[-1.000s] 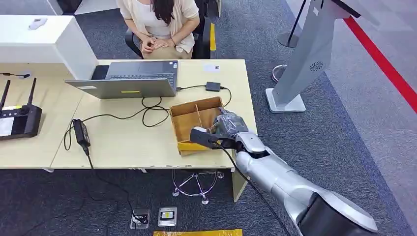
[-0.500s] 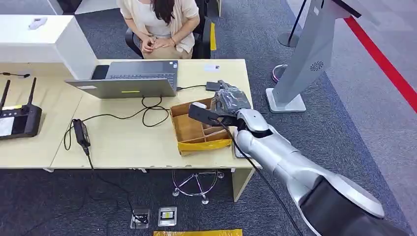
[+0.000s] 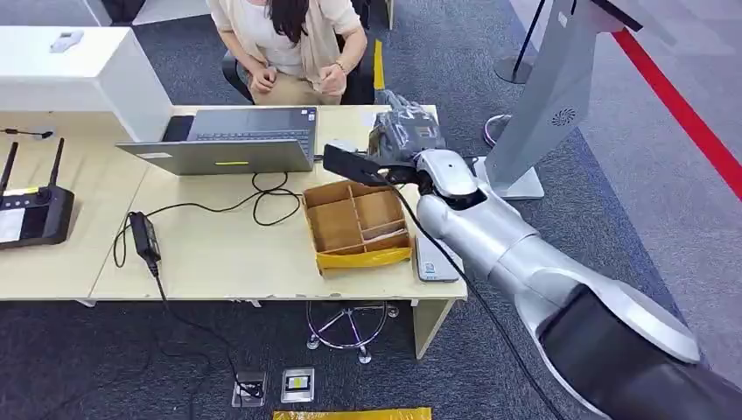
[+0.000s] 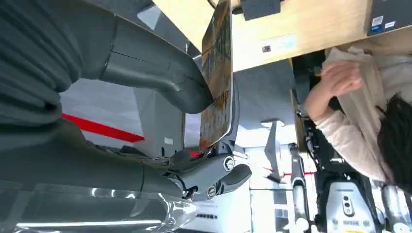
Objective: Pass the card to the sensor for recognition and then transmit it.
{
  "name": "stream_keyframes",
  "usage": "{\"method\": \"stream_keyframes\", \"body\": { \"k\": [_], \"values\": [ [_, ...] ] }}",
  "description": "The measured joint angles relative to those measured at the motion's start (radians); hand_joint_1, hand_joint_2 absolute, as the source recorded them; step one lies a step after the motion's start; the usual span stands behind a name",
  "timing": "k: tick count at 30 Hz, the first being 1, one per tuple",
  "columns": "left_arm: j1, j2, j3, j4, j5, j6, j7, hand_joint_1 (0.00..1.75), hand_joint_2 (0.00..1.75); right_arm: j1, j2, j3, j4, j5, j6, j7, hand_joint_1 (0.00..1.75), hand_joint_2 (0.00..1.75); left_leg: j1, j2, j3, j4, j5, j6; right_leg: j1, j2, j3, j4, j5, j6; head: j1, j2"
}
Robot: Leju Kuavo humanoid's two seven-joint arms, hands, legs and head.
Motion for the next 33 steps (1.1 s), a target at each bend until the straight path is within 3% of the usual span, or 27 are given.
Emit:
{"method": "stream_keyframes", "body": {
  "k": [7, 14, 32, 33],
  "values": [
    [-0.005, 0.000, -0.011, 0.000, 0.001, -0.001, 0.000, 0.00, 0.00, -0.027, 0.037, -0.002, 0.025, -0.108, 0.099, 0.066, 1.75, 1.75, 0.000, 0.000, 0.000, 0.000, 0.000, 0.000, 0.000, 0.000, 0.000, 0.000, 0.000, 0.000, 0.000, 0.000],
    [-0.022, 0.000, -0.032, 0.000, 0.000, 0.005, 0.000, 0.00, 0.00, -0.043, 0.055, 0.000, 0.069, -0.106, 0.127, 0.131, 1.75, 1.75, 0.000, 0.000, 0.000, 0.000, 0.000, 0.000, 0.000, 0.000, 0.000, 0.000, 0.000, 0.000, 0.000, 0.000],
    [-0.025, 0.002, -0.061, 0.000, 0.011, 0.005, 0.011, 0.00, 0.00, -0.068, 0.065, 0.004, 0.102, -0.106, 0.128, 0.131, 1.75, 1.75, 0.000, 0.000, 0.000, 0.000, 0.000, 0.000, 0.000, 0.000, -0.001, 0.000, 0.000, 0.000, 0.000, 0.000],
    [-0.025, 0.002, -0.065, 0.000, 0.012, 0.005, 0.011, 0.00, 0.00, -0.069, 0.066, 0.005, 0.104, -0.106, 0.128, 0.129, 0.93, 1.75, 0.000, 0.000, 0.000, 0.000, 0.000, 0.000, 0.000, 0.000, -0.001, 0.000, 0.000, 0.000, 0.000, 0.000]
  ]
}}
